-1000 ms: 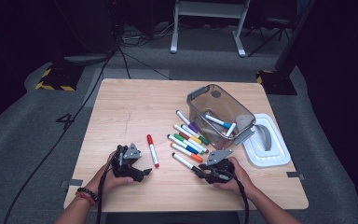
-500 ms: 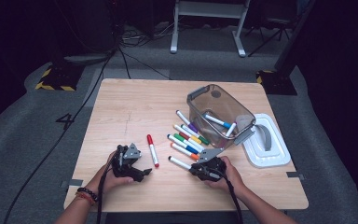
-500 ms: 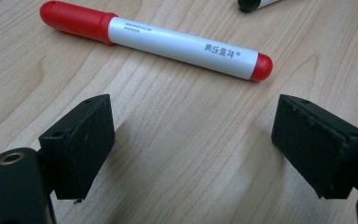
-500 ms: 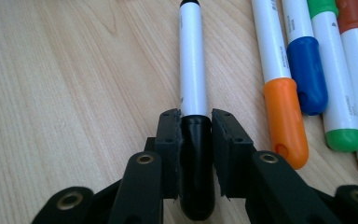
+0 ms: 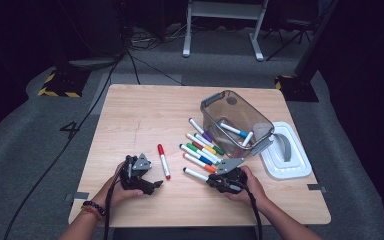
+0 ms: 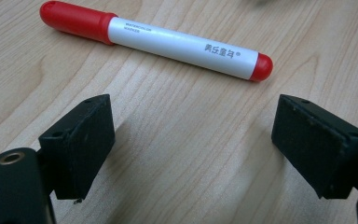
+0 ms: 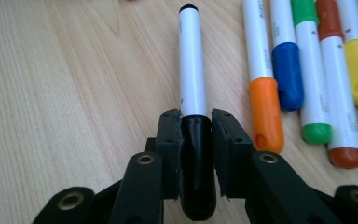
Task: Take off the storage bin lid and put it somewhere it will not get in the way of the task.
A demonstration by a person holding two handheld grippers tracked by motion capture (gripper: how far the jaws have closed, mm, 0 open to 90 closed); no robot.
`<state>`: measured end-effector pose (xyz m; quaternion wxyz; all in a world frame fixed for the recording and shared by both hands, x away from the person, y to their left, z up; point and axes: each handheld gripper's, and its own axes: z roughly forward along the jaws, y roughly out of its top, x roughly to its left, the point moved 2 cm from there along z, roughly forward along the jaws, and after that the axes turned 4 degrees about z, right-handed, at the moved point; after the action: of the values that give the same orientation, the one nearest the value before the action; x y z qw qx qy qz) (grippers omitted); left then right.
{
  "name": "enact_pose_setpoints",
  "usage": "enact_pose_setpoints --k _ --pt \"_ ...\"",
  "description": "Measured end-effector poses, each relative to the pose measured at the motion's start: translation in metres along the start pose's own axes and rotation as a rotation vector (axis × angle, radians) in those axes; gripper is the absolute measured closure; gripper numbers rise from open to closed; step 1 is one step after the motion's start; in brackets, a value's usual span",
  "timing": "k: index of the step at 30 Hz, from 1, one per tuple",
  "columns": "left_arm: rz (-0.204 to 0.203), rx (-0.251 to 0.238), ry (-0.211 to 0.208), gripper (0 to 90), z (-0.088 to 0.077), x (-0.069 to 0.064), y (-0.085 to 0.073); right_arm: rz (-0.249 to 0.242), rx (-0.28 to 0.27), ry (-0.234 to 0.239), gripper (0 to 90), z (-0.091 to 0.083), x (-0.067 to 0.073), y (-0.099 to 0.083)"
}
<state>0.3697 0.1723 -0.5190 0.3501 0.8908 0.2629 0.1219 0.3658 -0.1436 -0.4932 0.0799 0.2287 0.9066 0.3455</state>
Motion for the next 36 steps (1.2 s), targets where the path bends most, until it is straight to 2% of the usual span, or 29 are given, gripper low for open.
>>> enact_pose_setpoints --k 20,36 --pt "0.004 -0.001 -0.003 13.6 0.0 0.0 0.0 -0.011 -0.115 -0.02 73.7 -0.046 -0.008 0.012" --pt "-0.001 0.0 0.001 13.6 0.0 0.0 0.0 -0.013 -0.163 -0.037 73.7 -0.075 -0.009 0.022"
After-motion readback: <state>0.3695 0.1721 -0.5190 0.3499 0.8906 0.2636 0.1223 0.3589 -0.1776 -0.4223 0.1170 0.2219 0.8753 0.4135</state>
